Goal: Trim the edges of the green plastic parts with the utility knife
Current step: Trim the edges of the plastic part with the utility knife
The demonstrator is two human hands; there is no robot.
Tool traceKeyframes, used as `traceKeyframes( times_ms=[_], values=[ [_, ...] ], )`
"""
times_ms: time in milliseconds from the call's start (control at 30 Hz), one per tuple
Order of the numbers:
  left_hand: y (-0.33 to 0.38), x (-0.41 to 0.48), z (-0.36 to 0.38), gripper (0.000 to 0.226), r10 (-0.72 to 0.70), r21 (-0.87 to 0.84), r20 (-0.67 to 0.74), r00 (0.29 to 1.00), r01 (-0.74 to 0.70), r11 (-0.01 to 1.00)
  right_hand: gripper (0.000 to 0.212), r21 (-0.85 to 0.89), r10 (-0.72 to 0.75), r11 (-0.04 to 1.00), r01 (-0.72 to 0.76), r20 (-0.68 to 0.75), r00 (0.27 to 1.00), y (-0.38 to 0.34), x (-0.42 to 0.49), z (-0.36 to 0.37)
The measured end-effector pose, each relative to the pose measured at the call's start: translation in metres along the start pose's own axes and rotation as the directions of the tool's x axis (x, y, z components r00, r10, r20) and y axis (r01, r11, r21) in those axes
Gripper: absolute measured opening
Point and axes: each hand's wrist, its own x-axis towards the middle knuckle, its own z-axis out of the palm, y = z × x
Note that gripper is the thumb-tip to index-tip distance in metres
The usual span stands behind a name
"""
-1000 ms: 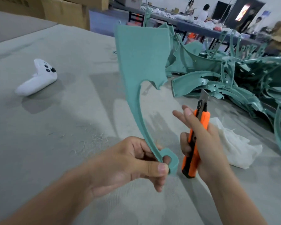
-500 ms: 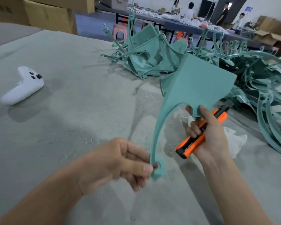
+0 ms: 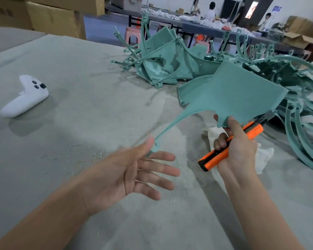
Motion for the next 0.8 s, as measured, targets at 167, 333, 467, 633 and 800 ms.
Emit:
traceKeyframes(
  times_ms=[167, 333, 467, 633, 800],
  values=[
    [-0.003, 0.001, 0.005, 0.022, 0.029, -0.066, -0.094, 0.995, -0.035, 0.997, 0.031, -0.107, -0.003, 0.994, 0.012, 0.089, 0.996, 0.0, 0.0, -0.003],
    [-0.005, 0.003, 0.006, 0.019, 0.033, -0.098, -0.222, 0.975, -0.056, 0.994, 0.032, -0.347, -0.005, 0.934, 0.087, 0.231, 0.973, 0.001, -0.004, -0.002],
    [-0.006, 0.006, 0.006, 0.022, 0.089, -0.152, -0.315, 0.945, -0.143, 0.978, 0.033, -0.59, -0.1, 0.778, 0.214, 0.219, 0.971, 0.003, -0.007, -0.003],
    [-0.008, 0.008, 0.009, 0.028, 0.133, -0.209, -0.367, 0.921, -0.221, 0.953, 0.049, -0.653, -0.036, 0.73, 0.205, 0.262, 0.964, -0.002, -0.007, -0.003],
    [-0.01, 0.011, 0.009, 0.028, 0.12, -0.334, -0.428, 0.896, -0.28, 0.9, 0.063, -0.639, 0.015, 0.704, 0.311, 0.451, 0.893, 0.002, -0.014, -0.003]
  ],
)
